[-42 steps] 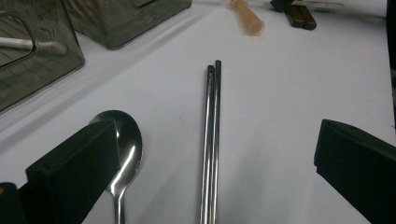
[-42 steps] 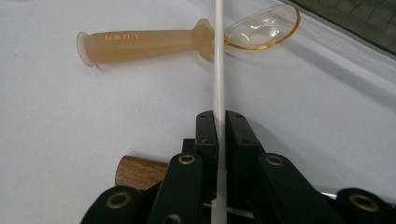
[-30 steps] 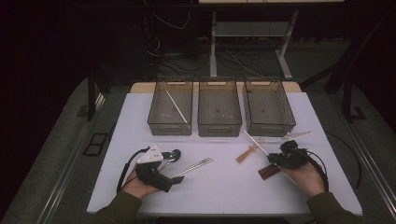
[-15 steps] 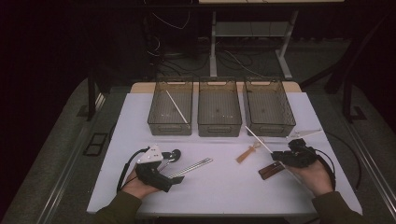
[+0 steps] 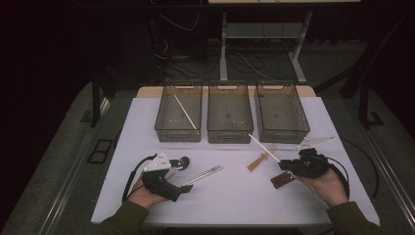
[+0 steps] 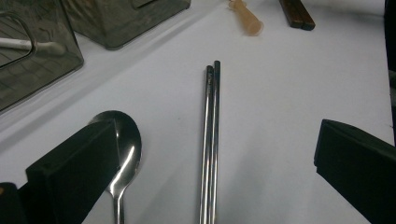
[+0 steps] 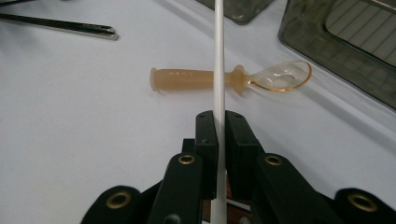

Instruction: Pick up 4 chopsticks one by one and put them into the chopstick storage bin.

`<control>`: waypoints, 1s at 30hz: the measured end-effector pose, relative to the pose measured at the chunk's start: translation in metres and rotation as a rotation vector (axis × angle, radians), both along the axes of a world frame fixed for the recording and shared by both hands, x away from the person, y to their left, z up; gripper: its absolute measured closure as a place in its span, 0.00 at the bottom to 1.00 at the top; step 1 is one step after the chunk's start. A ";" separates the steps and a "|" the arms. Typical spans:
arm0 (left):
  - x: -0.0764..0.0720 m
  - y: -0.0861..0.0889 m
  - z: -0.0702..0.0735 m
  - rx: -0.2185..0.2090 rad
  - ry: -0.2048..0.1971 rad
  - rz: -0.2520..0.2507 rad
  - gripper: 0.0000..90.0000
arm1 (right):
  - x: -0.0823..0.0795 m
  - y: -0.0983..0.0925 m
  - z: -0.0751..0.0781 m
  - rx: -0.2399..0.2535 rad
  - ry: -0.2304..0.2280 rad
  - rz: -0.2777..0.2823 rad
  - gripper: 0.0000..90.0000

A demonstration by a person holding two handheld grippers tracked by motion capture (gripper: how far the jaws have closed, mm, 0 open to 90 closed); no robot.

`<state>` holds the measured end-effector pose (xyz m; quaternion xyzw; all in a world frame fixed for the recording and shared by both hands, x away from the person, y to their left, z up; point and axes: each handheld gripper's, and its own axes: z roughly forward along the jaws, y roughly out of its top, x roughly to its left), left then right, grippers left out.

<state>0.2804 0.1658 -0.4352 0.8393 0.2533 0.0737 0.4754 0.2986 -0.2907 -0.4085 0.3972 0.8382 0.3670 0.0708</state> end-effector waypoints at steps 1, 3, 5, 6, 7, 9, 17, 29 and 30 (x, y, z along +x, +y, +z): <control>0.000 0.000 0.000 0.002 0.001 0.000 0.00 | 0.000 0.001 0.001 -0.002 0.003 0.003 0.94; 0.000 0.000 0.000 0.005 0.000 -0.002 0.00 | -0.001 0.003 0.001 0.001 0.003 0.010 0.94; 0.000 0.000 0.000 0.008 0.001 -0.003 0.00 | -0.001 0.006 0.001 0.006 0.002 0.013 0.94; 0.000 0.000 0.000 0.008 0.001 -0.002 0.00 | -0.001 0.007 0.001 0.002 -0.001 0.023 0.94; 0.000 0.000 0.000 0.009 0.001 -0.002 0.00 | -0.001 0.009 0.001 0.002 -0.005 0.027 0.94; 0.000 0.000 0.000 0.007 -0.001 -0.001 0.00 | -0.001 0.011 0.001 0.003 -0.004 0.035 0.94; 0.000 0.000 0.000 0.008 0.000 0.002 0.00 | 0.001 0.022 0.001 0.022 -0.008 0.055 0.94; 0.001 -0.001 -0.004 0.002 0.016 0.007 0.00 | 0.013 0.040 0.005 0.069 -0.027 0.061 0.94; 0.001 -0.001 -0.003 -0.001 0.015 0.006 0.00 | 0.015 0.042 0.006 0.075 -0.030 0.059 0.94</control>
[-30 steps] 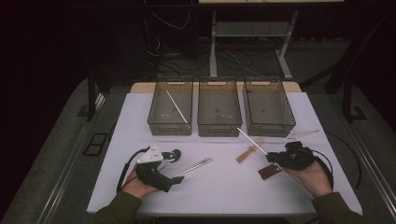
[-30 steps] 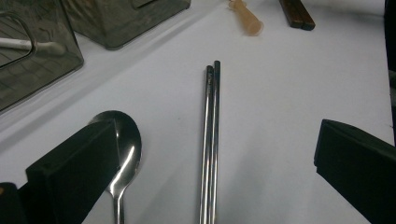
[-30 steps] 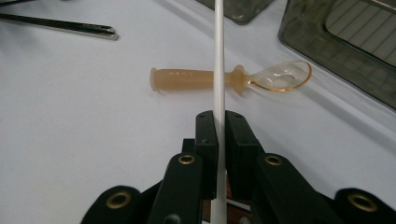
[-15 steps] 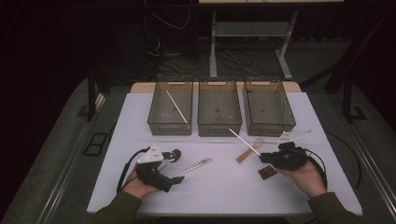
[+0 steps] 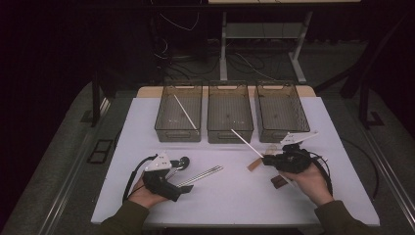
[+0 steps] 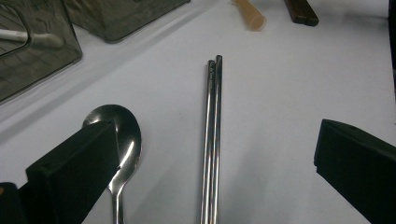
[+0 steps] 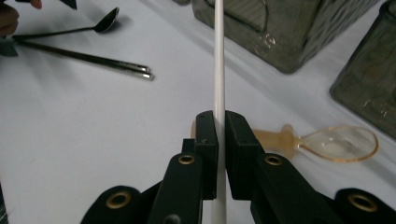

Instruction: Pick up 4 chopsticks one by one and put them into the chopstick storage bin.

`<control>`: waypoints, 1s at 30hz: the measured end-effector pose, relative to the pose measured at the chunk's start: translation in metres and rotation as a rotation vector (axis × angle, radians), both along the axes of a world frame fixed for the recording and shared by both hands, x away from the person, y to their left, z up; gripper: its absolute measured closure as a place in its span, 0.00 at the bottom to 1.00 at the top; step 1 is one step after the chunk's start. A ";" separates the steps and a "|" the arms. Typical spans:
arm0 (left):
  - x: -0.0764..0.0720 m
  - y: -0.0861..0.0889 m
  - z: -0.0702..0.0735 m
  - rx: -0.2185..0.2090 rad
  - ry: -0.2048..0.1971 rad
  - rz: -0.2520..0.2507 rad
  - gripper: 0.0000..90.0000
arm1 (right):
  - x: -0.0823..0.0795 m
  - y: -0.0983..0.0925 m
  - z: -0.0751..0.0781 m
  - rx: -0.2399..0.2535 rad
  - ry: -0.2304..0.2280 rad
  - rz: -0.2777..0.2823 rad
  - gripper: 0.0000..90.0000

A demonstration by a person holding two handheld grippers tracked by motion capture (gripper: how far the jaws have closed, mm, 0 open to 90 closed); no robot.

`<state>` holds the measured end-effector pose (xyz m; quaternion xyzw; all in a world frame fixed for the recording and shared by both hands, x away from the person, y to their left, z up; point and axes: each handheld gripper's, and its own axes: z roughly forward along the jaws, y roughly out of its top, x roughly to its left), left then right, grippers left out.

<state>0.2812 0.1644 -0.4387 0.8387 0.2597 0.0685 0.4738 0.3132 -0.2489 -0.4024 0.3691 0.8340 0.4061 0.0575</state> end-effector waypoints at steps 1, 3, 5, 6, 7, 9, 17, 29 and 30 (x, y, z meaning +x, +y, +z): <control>0.000 0.000 0.000 -0.001 -0.001 -0.001 0.00 | 0.001 0.002 0.000 0.006 -0.003 0.002 0.94; 0.000 0.001 0.000 -0.002 0.000 -0.001 0.00 | 0.004 0.005 0.001 0.012 -0.008 0.007 0.94; 0.000 0.001 0.000 -0.001 0.002 -0.001 0.00 | 0.006 0.009 0.003 0.019 -0.010 0.010 0.94; 0.000 0.000 -0.001 -0.002 0.003 -0.001 0.00 | 0.007 0.011 0.004 0.025 -0.016 0.010 0.94; 0.000 0.000 -0.001 -0.003 0.005 -0.002 0.00 | 0.008 0.013 0.004 0.032 -0.015 0.012 0.94; -0.001 -0.001 -0.001 -0.002 0.005 -0.004 0.00 | 0.011 0.017 0.005 0.038 -0.021 0.014 0.94; -0.001 -0.001 -0.001 -0.004 0.006 -0.006 0.00 | 0.018 0.031 0.005 0.048 -0.029 0.026 0.94; -0.001 -0.001 -0.001 -0.006 0.011 -0.002 0.00 | 0.027 0.047 0.007 0.072 -0.040 0.028 0.94; -0.001 -0.001 -0.002 -0.008 0.012 -0.001 0.00 | 0.028 0.048 0.008 0.073 -0.039 0.031 0.94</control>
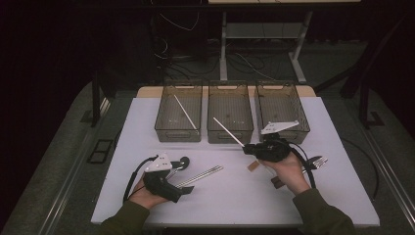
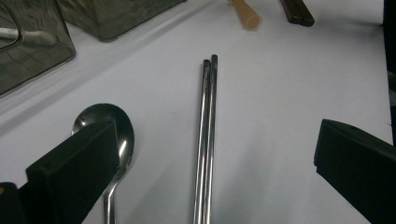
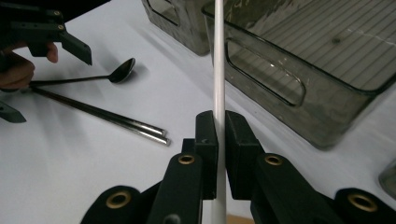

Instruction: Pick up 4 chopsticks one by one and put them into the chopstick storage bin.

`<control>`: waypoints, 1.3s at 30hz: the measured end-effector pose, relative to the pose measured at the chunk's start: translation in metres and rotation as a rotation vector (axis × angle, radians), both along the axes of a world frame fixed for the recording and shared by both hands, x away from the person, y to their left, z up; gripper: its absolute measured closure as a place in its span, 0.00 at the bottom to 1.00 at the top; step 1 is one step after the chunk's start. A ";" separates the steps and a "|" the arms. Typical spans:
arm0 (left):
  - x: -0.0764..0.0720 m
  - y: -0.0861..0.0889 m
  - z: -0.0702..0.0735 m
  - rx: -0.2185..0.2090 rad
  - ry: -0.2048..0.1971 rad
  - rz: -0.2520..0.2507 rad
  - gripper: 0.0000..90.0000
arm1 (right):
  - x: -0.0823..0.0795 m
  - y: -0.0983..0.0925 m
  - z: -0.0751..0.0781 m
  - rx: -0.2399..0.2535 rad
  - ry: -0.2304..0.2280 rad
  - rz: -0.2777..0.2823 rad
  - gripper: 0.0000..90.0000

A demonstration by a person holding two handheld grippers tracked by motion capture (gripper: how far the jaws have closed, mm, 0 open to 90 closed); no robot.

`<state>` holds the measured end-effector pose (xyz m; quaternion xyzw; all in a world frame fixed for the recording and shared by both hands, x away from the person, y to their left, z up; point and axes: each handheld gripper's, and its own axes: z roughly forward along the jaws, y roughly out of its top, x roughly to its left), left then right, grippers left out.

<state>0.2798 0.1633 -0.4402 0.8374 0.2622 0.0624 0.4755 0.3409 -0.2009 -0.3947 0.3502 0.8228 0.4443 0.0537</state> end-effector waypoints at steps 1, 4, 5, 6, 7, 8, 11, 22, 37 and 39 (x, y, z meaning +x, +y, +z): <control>0.000 0.000 0.000 -0.001 0.001 0.000 0.00 | 0.001 0.002 0.000 0.000 -0.002 0.001 0.94; 0.000 0.000 0.000 -0.002 0.001 0.002 0.00 | 0.003 0.008 0.001 0.011 -0.004 0.000 0.94; 0.000 0.000 0.000 -0.002 0.000 0.002 0.00 | 0.005 0.010 0.002 0.018 -0.006 -0.002 0.94; 0.000 0.000 0.000 -0.003 0.000 0.003 0.00 | 0.006 0.012 0.002 0.022 -0.006 -0.002 0.94; 0.000 0.001 0.000 -0.004 -0.001 0.002 0.00 | 0.007 0.015 0.003 0.022 -0.009 -0.001 0.94; 0.000 0.001 0.000 -0.005 0.000 0.003 0.00 | 0.008 0.017 0.004 0.024 -0.007 -0.003 0.94; 0.000 0.001 0.000 -0.007 0.000 0.002 0.00 | 0.012 0.023 0.007 0.040 -0.010 -0.010 0.94; 0.000 0.002 0.001 -0.004 -0.005 0.000 0.00 | 0.031 0.045 0.016 0.057 -0.005 -0.026 0.94; -0.001 0.001 0.001 -0.003 -0.004 0.001 0.00 | 0.055 0.069 0.032 0.082 -0.028 -0.054 0.94; -0.001 0.001 0.001 0.002 -0.005 0.004 0.00 | 0.058 0.073 0.035 0.081 -0.035 -0.055 0.94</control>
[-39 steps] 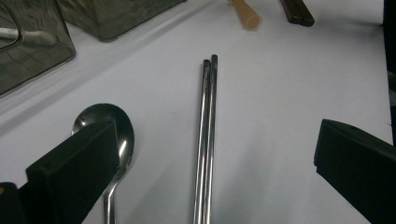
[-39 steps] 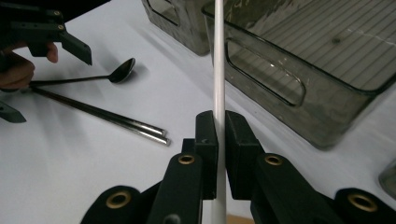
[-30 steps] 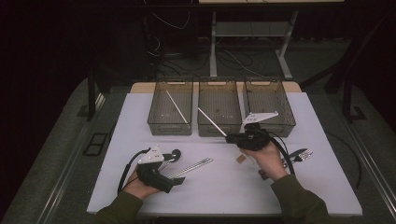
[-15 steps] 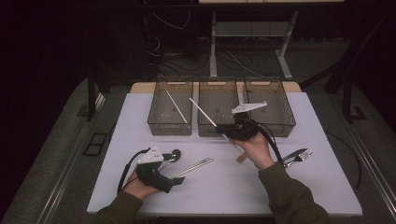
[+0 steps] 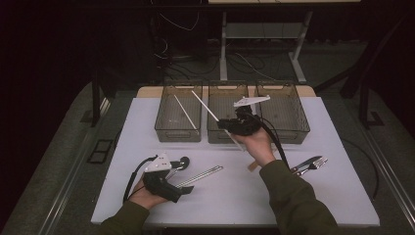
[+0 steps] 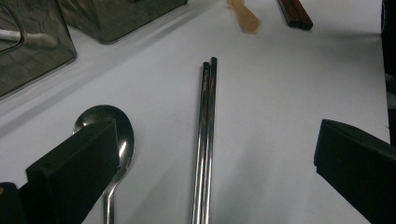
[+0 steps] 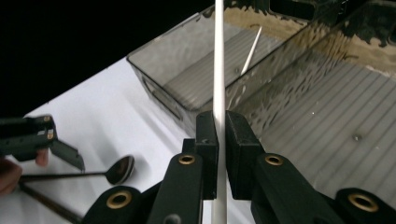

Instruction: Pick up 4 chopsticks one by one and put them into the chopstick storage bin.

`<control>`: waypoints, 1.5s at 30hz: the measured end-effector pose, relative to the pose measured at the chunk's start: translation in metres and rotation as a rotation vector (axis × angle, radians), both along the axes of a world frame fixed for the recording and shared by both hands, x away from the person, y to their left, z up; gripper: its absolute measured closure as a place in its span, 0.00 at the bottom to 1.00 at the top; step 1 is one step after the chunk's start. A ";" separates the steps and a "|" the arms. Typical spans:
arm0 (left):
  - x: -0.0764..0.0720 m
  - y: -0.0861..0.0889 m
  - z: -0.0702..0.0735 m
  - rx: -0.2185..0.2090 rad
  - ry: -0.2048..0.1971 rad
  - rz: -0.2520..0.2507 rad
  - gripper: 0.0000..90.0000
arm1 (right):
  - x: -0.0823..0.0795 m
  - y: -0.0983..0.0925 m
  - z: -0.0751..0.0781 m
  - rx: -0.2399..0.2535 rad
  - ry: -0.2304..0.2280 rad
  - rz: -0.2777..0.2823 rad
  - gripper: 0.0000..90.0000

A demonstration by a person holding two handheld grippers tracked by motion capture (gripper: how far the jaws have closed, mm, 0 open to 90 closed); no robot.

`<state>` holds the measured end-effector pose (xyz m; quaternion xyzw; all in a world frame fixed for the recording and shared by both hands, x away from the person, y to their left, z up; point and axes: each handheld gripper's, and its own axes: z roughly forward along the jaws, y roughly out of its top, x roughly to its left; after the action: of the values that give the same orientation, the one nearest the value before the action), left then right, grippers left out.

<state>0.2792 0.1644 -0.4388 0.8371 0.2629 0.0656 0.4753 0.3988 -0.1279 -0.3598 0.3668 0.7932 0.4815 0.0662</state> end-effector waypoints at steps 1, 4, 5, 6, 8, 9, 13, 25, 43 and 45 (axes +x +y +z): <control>0.000 0.000 0.000 -0.001 -0.001 0.001 0.00 | 0.002 0.003 0.002 -0.005 -0.004 -0.004 0.94; 0.000 0.000 0.000 -0.004 -0.002 0.000 0.00 | 0.007 0.010 0.005 -0.003 -0.009 -0.016 0.94; 0.000 0.000 0.000 -0.006 0.001 0.002 0.00 | 0.009 0.011 0.005 -0.002 -0.015 -0.018 0.94; 0.000 0.000 0.000 -0.007 0.001 0.003 0.00 | 0.012 0.014 0.007 0.003 -0.020 -0.024 0.94; 0.000 0.000 0.000 -0.004 -0.002 0.000 0.00 | 0.016 0.019 0.009 0.010 -0.018 -0.033 0.94; 0.000 0.000 0.000 -0.002 -0.003 0.000 0.00 | 0.018 0.020 0.010 0.012 -0.020 -0.034 0.94; 0.000 0.000 0.000 0.006 -0.011 -0.002 0.00 | 0.027 0.032 0.013 0.026 -0.031 -0.047 0.94; 0.001 0.000 0.001 0.001 -0.011 -0.010 0.00 | 0.055 0.070 0.015 0.029 -0.048 -0.078 0.94; 0.001 0.000 0.003 -0.008 -0.010 -0.019 0.00 | 0.083 0.122 0.002 -0.003 -0.036 -0.108 0.94; 0.002 0.000 0.003 -0.007 -0.013 -0.020 0.00 | 0.085 0.126 0.000 -0.005 -0.039 -0.105 0.94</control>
<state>0.2809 0.1645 -0.4360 0.8375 0.2517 0.0657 0.4806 0.4833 -0.0014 -0.3601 0.3982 0.7726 0.4825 0.1080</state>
